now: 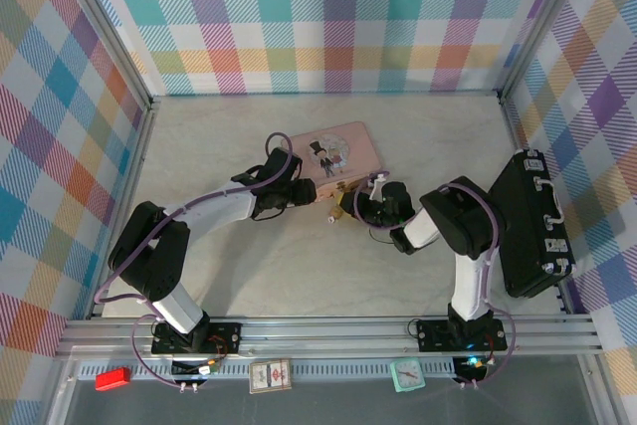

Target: Unlock the padlock with the key

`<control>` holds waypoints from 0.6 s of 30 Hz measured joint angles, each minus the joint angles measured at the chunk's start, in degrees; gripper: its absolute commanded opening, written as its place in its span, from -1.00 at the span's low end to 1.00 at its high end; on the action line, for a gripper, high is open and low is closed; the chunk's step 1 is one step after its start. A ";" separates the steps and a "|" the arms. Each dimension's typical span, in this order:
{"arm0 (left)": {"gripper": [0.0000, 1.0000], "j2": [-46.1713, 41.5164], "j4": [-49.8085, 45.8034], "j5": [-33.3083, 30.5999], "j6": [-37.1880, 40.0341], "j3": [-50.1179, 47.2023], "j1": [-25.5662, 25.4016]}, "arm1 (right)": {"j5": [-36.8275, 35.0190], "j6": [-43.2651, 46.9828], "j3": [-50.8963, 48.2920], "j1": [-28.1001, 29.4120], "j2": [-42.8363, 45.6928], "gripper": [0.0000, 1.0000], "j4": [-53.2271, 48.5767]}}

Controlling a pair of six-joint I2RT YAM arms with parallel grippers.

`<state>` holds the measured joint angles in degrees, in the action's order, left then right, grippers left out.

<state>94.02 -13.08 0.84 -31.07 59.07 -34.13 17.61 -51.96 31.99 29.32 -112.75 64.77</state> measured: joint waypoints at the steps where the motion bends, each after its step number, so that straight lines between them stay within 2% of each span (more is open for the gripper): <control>1: 0.05 0.00 -0.02 -0.02 -0.24 -0.22 0.00 | 0.02 -0.46 -0.02 0.02 -0.48 -0.46 1.11; 9: 0.04 0.00 0.07 -0.02 -1.07 -0.76 -0.04 | -0.70 -2.14 -0.02 0.63 -1.95 -0.47 4.31; 18: 0.03 0.00 0.11 -0.02 -1.09 -0.79 -0.04 | -1.77 -3.15 0.72 1.16 -2.71 -0.65 4.17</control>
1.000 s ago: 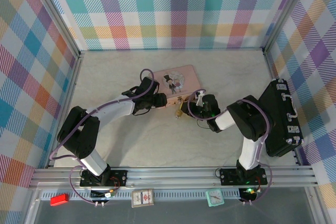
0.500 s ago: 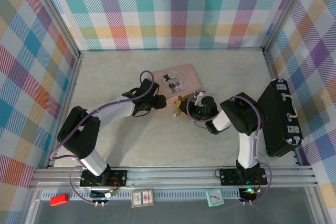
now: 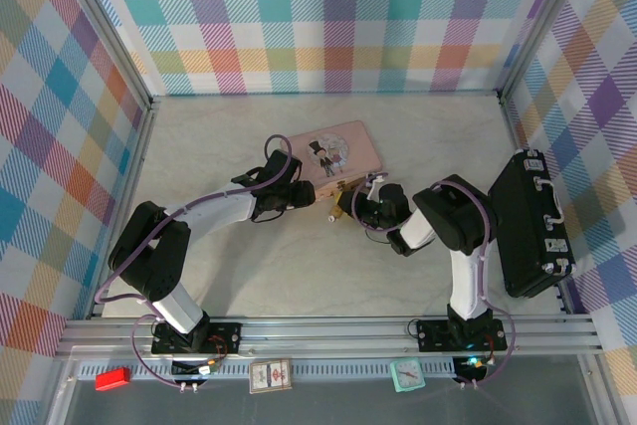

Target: Unlock the padlock with the key

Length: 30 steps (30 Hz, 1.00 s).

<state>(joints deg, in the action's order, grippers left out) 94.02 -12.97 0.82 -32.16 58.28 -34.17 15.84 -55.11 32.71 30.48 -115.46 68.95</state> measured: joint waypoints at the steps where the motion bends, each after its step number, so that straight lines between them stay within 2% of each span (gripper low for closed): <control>1: 0.03 0.00 0.00 0.00 0.00 0.00 0.00 | -0.07 -0.04 0.07 0.11 0.00 -0.67 -0.02; 10: 0.03 0.00 0.04 -0.02 -0.48 -0.11 0.00 | -0.90 -1.88 0.15 0.37 -0.11 -0.89 0.02; 20: 0.02 -0.50 1.11 -0.98 -1.49 -2.03 -0.09 | -4.35 -11.89 0.13 1.86 0.92 -0.96 -1.11; 30: 0.02 -0.55 1.31 -1.77 -1.53 -2.03 -0.11 | -8.96 -15.69 -0.24 2.78 5.11 -1.00 -7.63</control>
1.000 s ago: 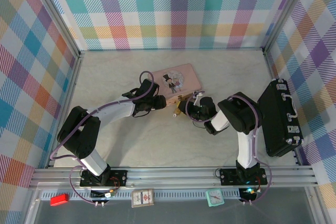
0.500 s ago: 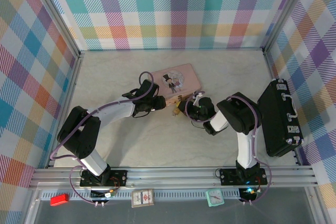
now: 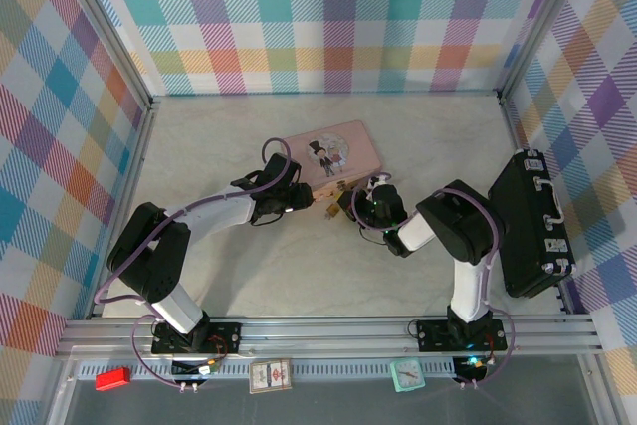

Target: Unlock the padlock with the key

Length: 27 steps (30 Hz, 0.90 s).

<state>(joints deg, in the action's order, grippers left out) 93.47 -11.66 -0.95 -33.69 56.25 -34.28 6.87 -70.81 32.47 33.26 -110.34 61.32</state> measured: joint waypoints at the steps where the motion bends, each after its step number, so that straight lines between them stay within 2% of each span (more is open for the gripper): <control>1: 0.02 0.00 0.02 0.00 0.00 0.00 0.00 | -0.24 -0.24 0.00 0.07 0.07 -1.00 -0.15; 27: 0.05 0.00 0.02 -0.63 -0.22 0.00 -0.09 | -9.16 -2.08 1.40 0.17 5.44 -1.00 -11.28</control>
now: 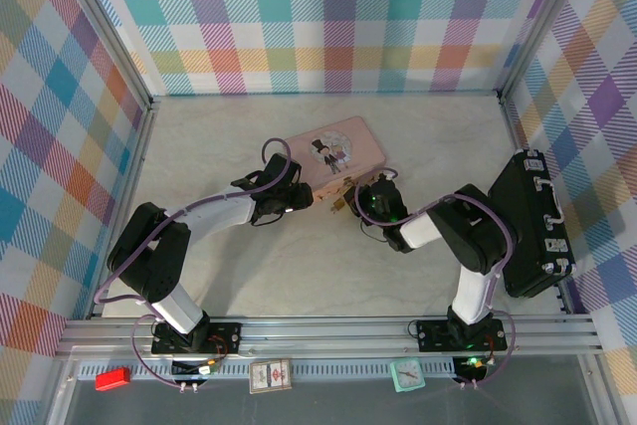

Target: Unlock the padlock with the key

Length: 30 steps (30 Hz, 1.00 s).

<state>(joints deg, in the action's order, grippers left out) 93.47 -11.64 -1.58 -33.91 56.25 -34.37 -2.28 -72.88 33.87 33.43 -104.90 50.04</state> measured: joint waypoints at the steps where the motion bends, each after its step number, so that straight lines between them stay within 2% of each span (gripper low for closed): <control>1: 0.05 0.00 -0.02 -0.02 -0.04 0.00 0.00 | -0.20 0.00 0.00 0.00 0.26 -1.00 -0.35; 21: 0.03 0.02 1.42 -1.53 -1.29 -0.24 0.00 | -5.01 -1.33 -0.39 -0.46 3.96 -1.00 -4.59; 30: 0.00 -2.47 5.49 -1.05 -2.14 -2.64 -0.35 | -5.46 -4.59 -1.16 -1.36 3.85 -1.00 -2.40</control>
<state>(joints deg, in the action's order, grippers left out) 91.00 -6.15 -2.63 -36.05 53.60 -34.72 -7.75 -77.47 32.71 32.08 -101.06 47.64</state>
